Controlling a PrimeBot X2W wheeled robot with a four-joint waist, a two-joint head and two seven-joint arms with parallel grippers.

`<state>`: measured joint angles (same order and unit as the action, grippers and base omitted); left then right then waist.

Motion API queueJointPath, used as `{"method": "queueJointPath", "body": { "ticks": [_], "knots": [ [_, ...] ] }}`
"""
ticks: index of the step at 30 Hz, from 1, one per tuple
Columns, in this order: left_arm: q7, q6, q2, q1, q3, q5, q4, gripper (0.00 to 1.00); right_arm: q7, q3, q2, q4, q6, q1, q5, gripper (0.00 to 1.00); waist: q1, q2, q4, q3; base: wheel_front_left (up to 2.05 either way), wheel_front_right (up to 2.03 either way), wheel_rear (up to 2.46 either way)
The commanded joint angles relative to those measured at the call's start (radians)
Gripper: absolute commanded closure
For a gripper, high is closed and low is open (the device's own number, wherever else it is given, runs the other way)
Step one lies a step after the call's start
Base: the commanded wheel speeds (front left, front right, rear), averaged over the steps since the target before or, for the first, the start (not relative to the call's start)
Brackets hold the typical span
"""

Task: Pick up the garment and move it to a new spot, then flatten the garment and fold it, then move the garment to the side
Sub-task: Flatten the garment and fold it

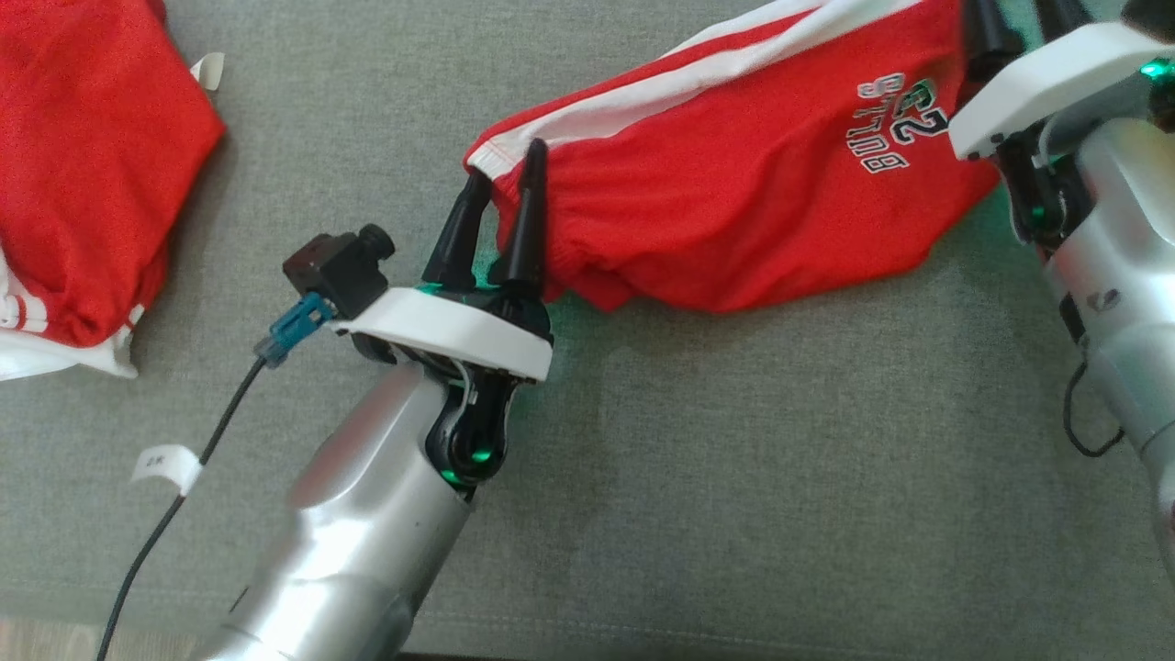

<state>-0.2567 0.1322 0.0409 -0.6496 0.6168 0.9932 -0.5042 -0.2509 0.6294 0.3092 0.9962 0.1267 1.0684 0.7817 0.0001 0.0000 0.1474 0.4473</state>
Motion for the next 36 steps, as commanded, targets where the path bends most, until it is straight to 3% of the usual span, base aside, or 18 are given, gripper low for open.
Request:
{"method": "queueJointPath", "body": {
  "ticks": [1, 12, 18, 23, 25, 28, 36],
  "knots": [
    [-0.005, -0.002, 0.009, -0.003, -0.014, -0.003, 0.015, 0.0, -0.011, 0.002, -0.015, 0.001, 0.004, 0.008, -0.031, 0.0, -0.0001, 0.0, -0.001, -0.007, 0.0, 0.0, 0.0],
    [-0.005, -0.002, 0.009, 0.126, -0.084, -0.066, -0.03, 0.0, -0.006, 0.057, -0.015, 0.118, 0.004, -0.1, -0.132, 0.0, -0.0001, 0.0, -0.014, -0.064, 0.0, 0.0, 0.0],
    [-0.005, -0.002, 0.009, 0.173, -0.102, -0.088, -0.027, 0.0, 0.076, 0.11, -0.03, 0.182, 0.004, -0.152, -0.103, 0.0, -0.0001, 0.0, 0.001, -0.07, 0.0, 0.0, 0.0],
    [-0.005, -0.011, 0.009, 0.188, -0.137, -0.131, -0.01, 0.0, 0.161, 0.132, -0.05, 0.156, 0.004, -0.186, -0.023, 0.02, -0.0001, 0.0, 0.011, -0.067, 0.0, 0.0, 0.0],
    [-0.005, -0.017, 0.009, 0.192, -0.15, -0.163, -0.006, 0.0, 0.197, 0.15, -0.054, 0.124, 0.004, -0.206, 0.013, 1.0, -0.0001, 0.0, 0.012, -0.072, 0.0, 0.0, 0.0],
    [-0.005, -0.026, 0.009, 0.207, -0.174, -0.193, 0.003, 0.0, 0.191, 0.165, -0.046, 0.082, 0.004, -0.233, 0.062, 1.0, -0.0001, 0.0, 0.006, -0.091, 0.0, 0.0, 0.0],
    [-0.005, -0.056, 0.009, 0.278, -0.258, -0.282, 0.005, 0.0, 0.021, 0.175, -0.033, 0.046, 0.004, -0.326, 0.139, 1.0, -0.0001, 0.0, -0.047, -0.197, 0.0, 0.0, 0.0]
  ]
}}
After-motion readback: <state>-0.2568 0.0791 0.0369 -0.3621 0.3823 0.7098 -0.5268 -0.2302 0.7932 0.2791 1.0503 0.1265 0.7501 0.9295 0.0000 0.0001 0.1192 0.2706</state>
